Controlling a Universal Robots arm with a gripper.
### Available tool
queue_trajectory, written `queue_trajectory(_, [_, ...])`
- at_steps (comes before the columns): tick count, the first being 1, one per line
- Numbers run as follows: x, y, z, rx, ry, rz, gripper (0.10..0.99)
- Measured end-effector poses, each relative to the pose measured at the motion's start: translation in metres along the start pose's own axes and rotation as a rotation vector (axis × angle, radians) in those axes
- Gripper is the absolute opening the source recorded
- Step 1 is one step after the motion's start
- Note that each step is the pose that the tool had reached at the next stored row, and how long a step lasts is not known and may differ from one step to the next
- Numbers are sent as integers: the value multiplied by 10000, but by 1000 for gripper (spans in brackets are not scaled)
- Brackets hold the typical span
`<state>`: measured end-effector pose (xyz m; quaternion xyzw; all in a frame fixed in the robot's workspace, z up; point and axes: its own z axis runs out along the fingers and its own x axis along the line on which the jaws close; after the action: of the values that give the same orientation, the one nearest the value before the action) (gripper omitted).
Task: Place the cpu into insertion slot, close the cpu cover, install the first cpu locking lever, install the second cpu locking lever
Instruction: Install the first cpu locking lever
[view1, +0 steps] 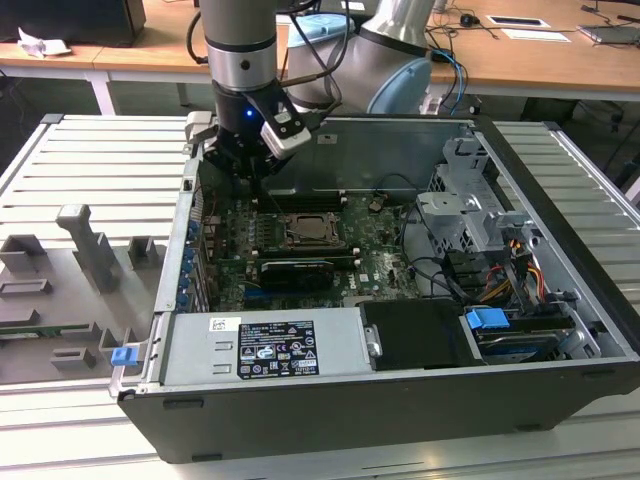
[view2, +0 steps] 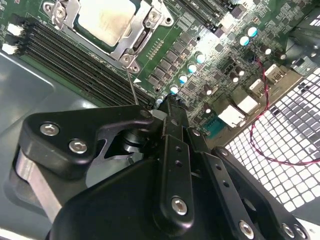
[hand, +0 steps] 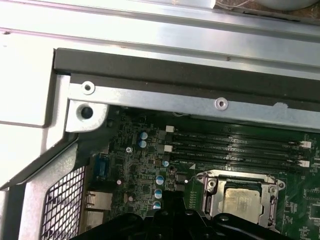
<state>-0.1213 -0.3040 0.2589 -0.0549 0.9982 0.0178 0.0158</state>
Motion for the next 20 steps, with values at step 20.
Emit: queue_trajectory(20, [-48, 139, 55, 0, 0, 9, 106])
